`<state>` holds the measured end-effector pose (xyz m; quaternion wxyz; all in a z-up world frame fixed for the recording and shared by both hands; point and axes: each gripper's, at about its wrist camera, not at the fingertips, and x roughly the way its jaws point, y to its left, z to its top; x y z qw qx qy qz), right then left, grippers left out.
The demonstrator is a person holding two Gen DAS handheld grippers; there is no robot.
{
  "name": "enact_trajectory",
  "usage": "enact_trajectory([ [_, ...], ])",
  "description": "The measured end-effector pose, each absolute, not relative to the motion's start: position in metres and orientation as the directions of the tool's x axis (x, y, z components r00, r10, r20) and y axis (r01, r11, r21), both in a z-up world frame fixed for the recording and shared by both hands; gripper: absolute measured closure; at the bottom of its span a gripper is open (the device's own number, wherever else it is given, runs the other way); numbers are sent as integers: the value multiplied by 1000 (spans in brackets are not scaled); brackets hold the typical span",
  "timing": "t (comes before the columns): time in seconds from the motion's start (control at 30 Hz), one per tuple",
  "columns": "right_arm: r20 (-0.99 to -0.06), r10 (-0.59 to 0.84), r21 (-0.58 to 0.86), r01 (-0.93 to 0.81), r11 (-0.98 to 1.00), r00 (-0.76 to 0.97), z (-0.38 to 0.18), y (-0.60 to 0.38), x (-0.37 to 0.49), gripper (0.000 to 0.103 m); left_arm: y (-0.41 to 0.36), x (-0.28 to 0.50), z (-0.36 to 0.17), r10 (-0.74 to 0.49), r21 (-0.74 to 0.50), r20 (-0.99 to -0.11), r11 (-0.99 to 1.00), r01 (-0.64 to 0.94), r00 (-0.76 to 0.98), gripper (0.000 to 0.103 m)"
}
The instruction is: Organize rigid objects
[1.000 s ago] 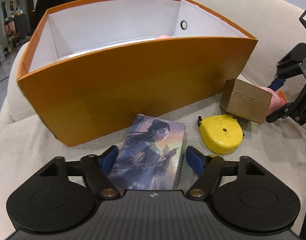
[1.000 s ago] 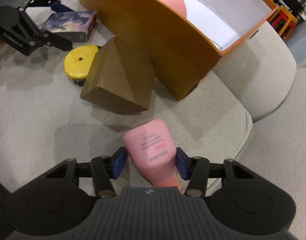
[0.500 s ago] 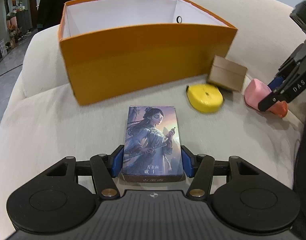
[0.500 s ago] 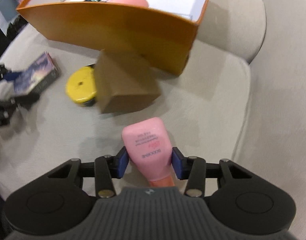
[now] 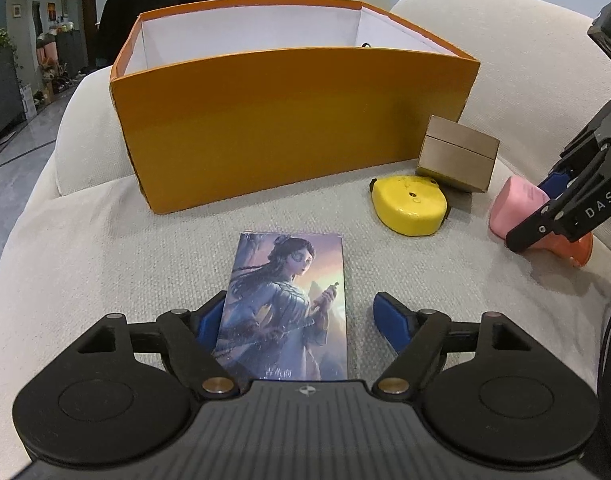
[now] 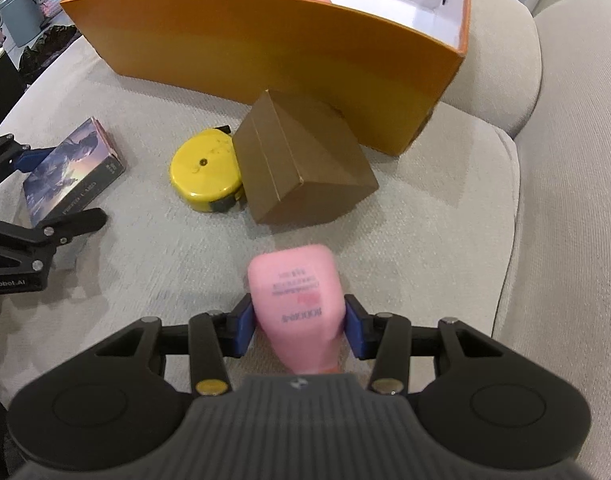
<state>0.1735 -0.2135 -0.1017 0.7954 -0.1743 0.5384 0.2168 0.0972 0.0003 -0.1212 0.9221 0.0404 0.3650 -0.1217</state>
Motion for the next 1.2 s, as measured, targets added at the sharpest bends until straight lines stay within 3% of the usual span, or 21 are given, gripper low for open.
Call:
enact_trajectory([
  [0.07, -931, 159, -43, -530, 847, 329, -104, -213, 174, 57, 1, 96, -122, -197, -14, -679, 967, 255, 707, 16],
  [0.2, -931, 161, -39, -527, 849, 329, -105, -213, 175, 57, 8, 94, -119, -180, -15, -673, 973, 230, 718, 36],
  [0.77, -932, 125, -66, -498, 865, 341, -100, -205, 160, 58, 6, 83, -98, -207, -23, -696, 963, 267, 687, 37],
  [1.2, -893, 191, -24, -467, 884, 407, -56, -216, 136, 58, 10, 68, -43, -253, -34, -634, 953, 301, 731, 37],
])
